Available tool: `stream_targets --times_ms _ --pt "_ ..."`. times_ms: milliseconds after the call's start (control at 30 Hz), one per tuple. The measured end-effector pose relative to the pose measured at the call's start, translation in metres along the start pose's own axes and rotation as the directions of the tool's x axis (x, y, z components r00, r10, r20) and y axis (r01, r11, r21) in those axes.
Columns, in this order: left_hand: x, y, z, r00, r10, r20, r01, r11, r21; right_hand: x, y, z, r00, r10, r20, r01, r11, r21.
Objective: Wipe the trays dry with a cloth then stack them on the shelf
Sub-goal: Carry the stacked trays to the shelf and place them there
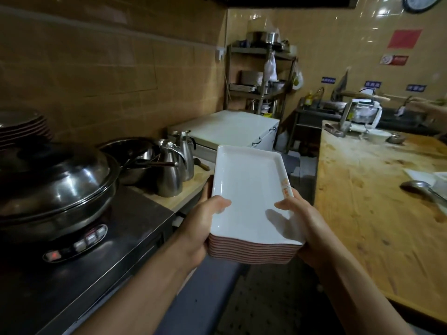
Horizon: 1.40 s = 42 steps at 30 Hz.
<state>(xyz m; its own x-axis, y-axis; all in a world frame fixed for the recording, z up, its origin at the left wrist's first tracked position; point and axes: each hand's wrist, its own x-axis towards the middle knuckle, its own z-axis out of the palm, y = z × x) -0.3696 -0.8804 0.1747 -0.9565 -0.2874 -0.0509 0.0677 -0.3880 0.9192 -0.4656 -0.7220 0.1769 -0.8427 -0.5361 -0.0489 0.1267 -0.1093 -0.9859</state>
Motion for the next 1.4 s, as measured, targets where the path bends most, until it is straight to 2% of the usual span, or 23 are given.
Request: stream_targets --times_ms 167,367,533,700,1033,1400 --pt "0.097 0.008 -0.011 0.999 0.027 0.046 -0.028 0.999 0.027 0.086 -0.006 -0.012 1.0 -0.006 -0.029 0.007 1.0 0.016" --pt "0.23 0.015 -0.014 0.991 -0.018 0.13 0.02 1.0 -0.011 0.197 -0.017 -0.036 0.991 -0.036 -0.128 0.034 0.999 -0.014" --pt "0.335 0.024 0.003 0.981 -0.063 0.185 0.056 0.998 0.04 0.282 -0.034 -0.071 0.976 -0.027 -0.216 0.028 1.0 0.001" --pt "0.43 0.021 0.029 0.968 -0.075 0.241 0.061 0.996 0.062 0.362 -0.044 -0.12 0.97 -0.025 -0.243 0.034 0.999 0.034" --pt "0.655 -0.001 0.108 0.974 -0.059 0.221 0.044 0.996 0.073 0.555 -0.074 -0.256 0.963 0.002 -0.27 0.011 0.999 0.048" --pt "0.874 -0.013 0.155 0.969 -0.037 0.243 0.019 0.997 0.074 0.75 -0.1 -0.357 0.955 0.026 -0.295 0.003 0.995 0.097"
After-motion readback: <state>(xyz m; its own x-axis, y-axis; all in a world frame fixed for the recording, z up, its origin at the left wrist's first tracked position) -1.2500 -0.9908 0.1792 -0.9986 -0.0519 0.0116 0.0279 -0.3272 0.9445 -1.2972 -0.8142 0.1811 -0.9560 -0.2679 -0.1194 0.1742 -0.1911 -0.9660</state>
